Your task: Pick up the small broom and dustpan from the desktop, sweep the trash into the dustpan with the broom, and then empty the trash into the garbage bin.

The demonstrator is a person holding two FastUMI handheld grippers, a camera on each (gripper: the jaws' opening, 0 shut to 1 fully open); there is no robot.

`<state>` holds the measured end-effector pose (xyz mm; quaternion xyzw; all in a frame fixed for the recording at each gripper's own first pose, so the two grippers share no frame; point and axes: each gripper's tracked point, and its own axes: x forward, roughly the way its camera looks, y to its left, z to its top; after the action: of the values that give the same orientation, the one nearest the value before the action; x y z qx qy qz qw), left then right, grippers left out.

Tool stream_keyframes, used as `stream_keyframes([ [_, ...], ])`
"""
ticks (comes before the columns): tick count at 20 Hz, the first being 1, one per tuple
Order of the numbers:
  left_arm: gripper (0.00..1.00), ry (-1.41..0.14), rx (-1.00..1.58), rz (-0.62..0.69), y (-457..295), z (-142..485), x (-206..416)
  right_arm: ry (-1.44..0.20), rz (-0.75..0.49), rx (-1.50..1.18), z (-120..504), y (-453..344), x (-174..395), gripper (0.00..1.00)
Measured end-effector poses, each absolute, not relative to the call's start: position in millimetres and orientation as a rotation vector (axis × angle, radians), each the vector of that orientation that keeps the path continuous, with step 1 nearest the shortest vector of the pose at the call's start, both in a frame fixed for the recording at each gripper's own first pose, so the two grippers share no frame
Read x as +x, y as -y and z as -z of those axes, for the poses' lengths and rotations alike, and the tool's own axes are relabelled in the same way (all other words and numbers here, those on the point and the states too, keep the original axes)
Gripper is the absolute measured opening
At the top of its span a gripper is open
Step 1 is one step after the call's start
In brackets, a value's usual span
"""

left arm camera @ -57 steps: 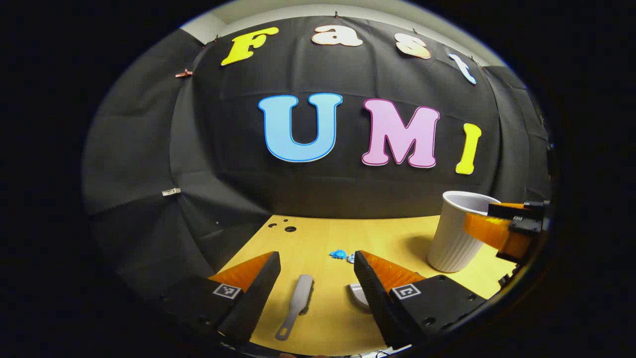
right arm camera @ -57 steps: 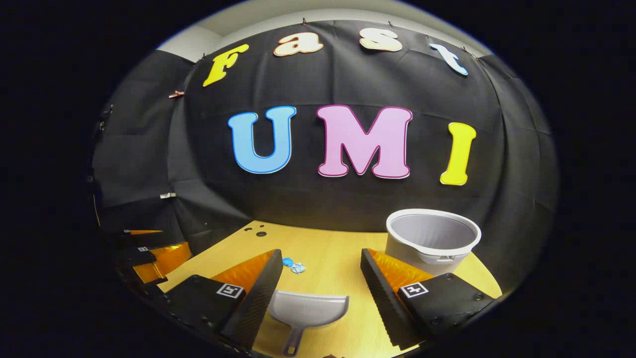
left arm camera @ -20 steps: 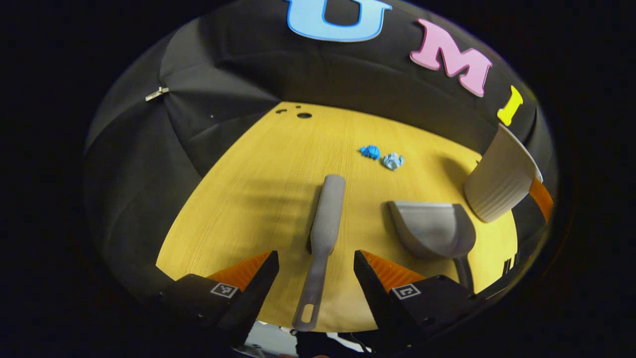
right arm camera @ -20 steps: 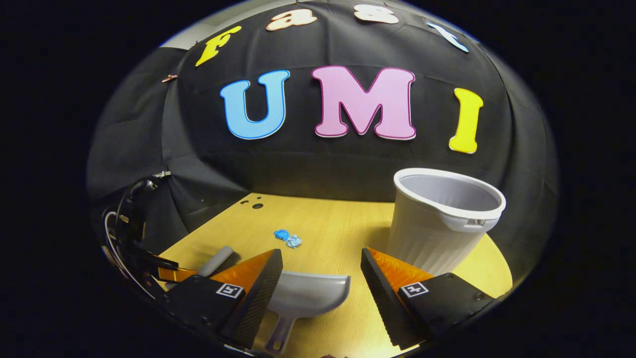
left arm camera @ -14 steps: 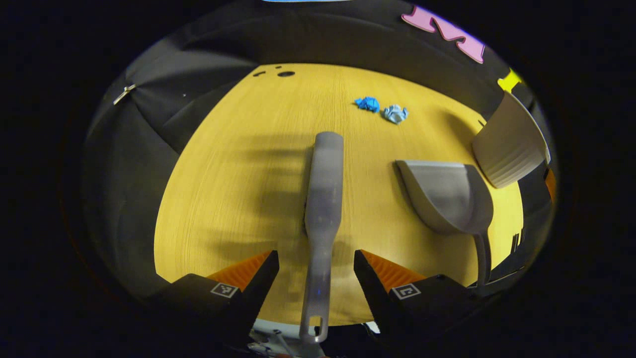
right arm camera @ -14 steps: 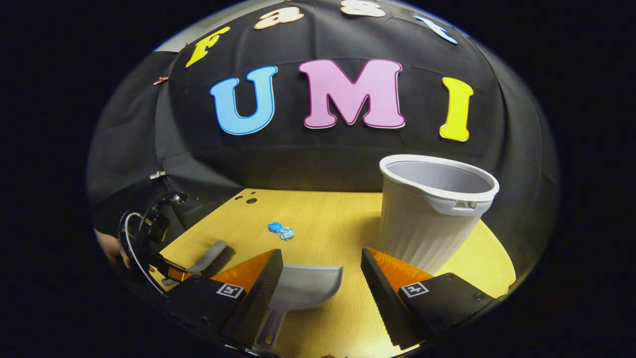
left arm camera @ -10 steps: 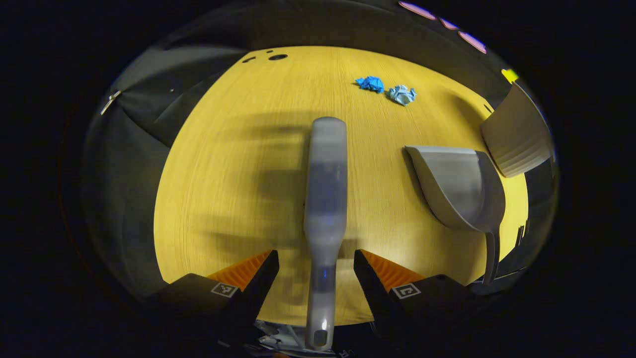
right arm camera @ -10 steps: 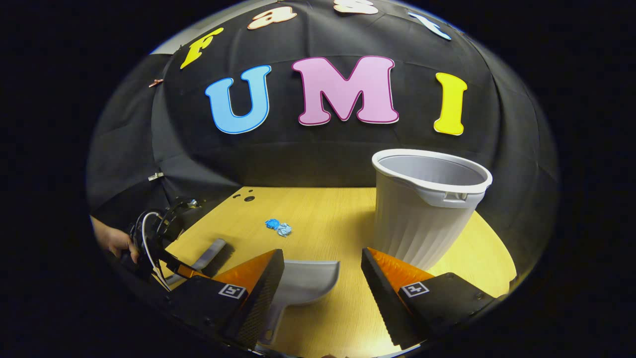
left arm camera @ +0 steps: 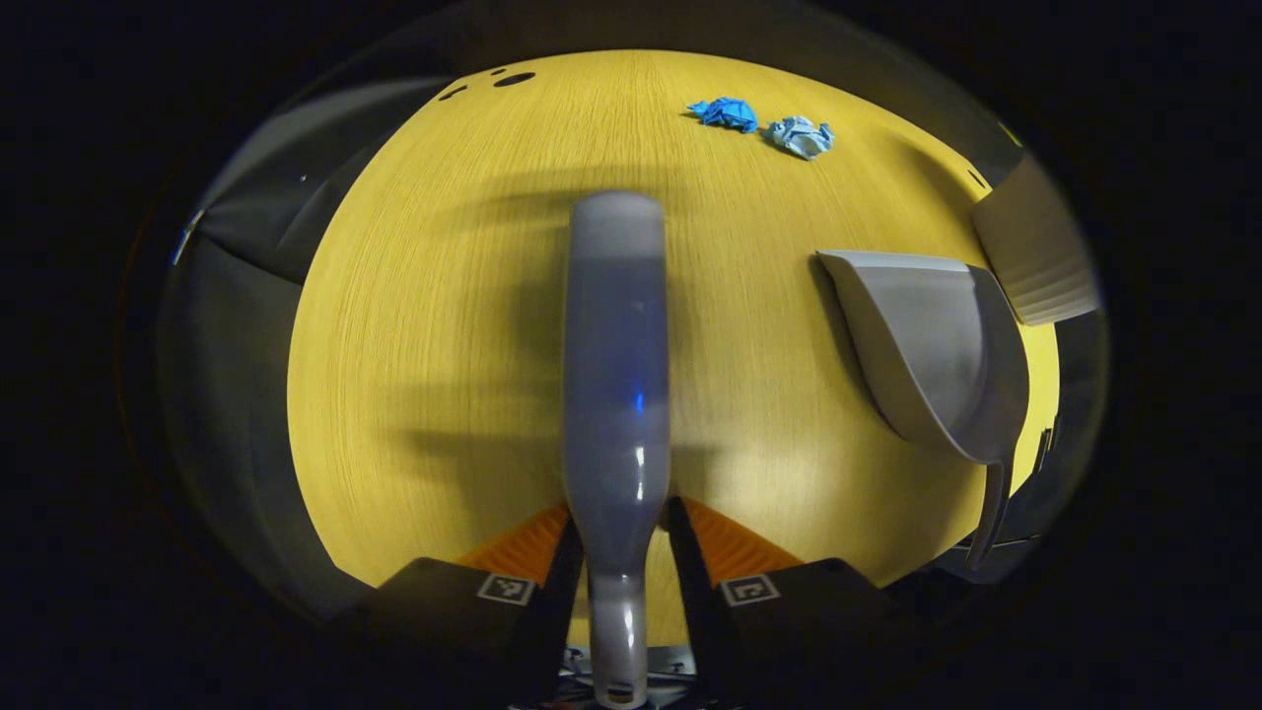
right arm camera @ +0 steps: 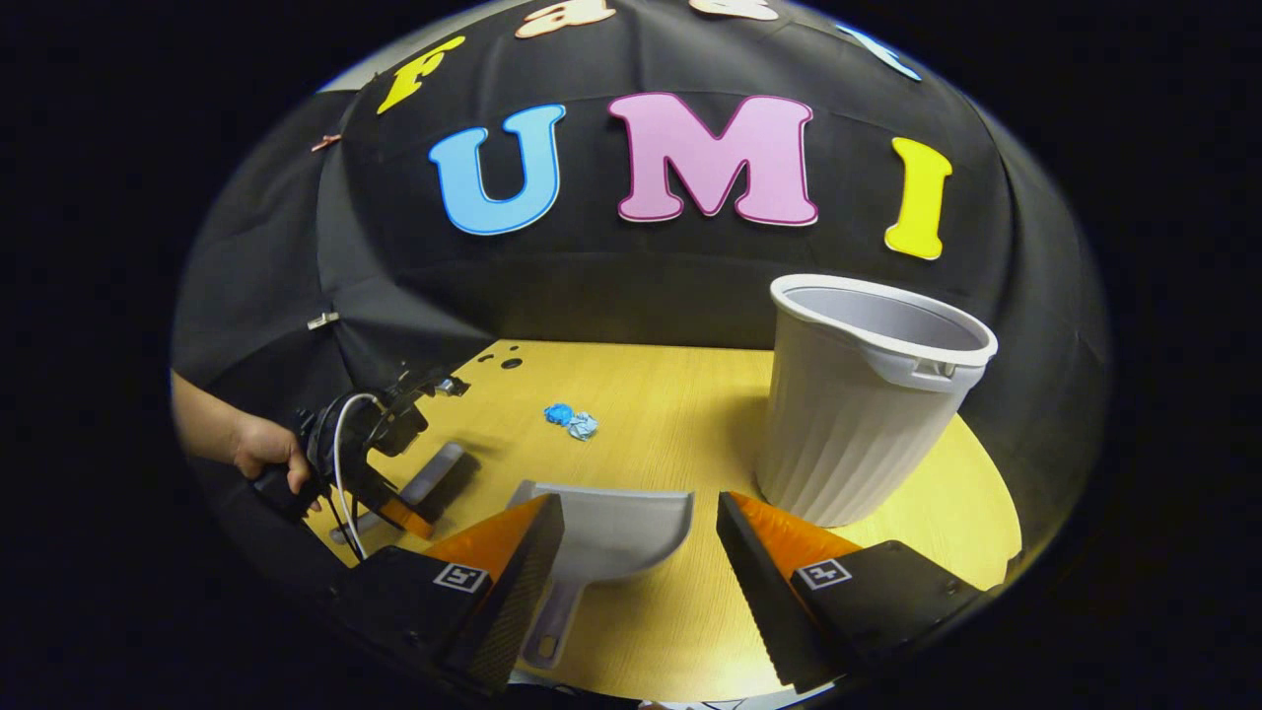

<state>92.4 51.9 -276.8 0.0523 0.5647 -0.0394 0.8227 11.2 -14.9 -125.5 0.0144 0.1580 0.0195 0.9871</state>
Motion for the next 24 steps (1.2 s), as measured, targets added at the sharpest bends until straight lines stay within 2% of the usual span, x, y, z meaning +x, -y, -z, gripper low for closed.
stream_keyframes([
  [4, 0.31, -1.218, 0.089, 0.072, -57.3, 278.4, 87.9, -0.448, -0.090, -0.038, 149.1, -10.0, 9.3, 0.97],
  [5, 0.34, -1.217, 0.090, 0.075, -57.8, 278.9, 85.6, -0.494, -0.100, -0.045, 157.2, -16.9, 5.4, 0.97],
  [6, 0.30, -1.198, 0.101, 0.087, -58.0, 277.8, 88.1, -0.534, -0.111, -0.038, 162.6, -25.1, 0.2, 0.97],
  [8, 0.27, -1.183, 0.125, 0.104, -58.4, 279.2, 88.3, -0.608, -0.101, -0.032, 172.5, -32.6, -8.7, 0.97],
  [12, 0.26, -1.135, 0.169, 0.157, -58.6, 279.2, 89.4, -0.745, -0.038, -0.010, 196.0, -35.6, -19.9, 0.98],
  [21, 0.26, -1.071, 0.223, 0.225, -58.4, 280.2, 91.8, -0.991, 0.104, 0.137, 260.8, -48.5, 3.1, 0.99],
  [24, 0.28, -1.064, 0.203, 0.224, -57.7, 280.2, 92.6, -1.050, 0.108, 0.065, 280.5, -42.9, 9.2, 0.99],
])
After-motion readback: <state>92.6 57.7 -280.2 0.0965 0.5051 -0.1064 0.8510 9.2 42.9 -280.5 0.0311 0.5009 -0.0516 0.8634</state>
